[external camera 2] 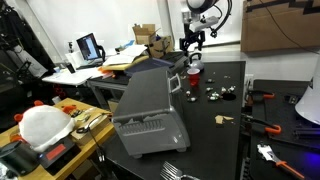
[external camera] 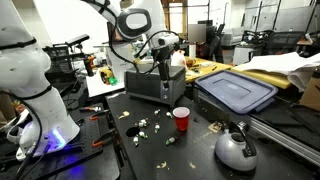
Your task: Put one piece of candy in the red cup.
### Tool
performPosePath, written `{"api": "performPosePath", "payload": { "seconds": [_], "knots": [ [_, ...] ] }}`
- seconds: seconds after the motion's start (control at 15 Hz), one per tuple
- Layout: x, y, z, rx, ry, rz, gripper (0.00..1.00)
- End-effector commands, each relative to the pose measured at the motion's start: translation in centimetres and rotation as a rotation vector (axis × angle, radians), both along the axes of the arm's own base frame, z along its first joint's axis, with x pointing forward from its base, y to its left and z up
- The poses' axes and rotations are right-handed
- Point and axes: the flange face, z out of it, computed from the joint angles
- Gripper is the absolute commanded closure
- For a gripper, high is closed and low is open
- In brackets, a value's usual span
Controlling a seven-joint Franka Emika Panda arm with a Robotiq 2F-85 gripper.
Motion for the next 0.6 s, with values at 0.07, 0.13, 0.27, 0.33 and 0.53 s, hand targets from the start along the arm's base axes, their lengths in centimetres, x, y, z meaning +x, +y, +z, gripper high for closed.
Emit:
{"api": "performPosePath", "payload": {
  "seconds": [0.07, 0.13, 0.27, 0.33, 0.53],
  "knots": [
    [-2.1, 0.8, 2.2, 0.046, 0.025, 0.062, 0.0],
    [-2.3, 0.9, 2.6, 0.052, 0.031, 0.074, 0.0],
    [-2.8, 1.0, 3.4, 0.064, 0.044, 0.096, 0.0],
    [-3.0, 1.1, 3.9, 0.071, 0.05, 0.108, 0.0],
    [-3.8, 1.4, 5.1, 0.091, 0.076, 0.153, 0.0]
  ]
}}
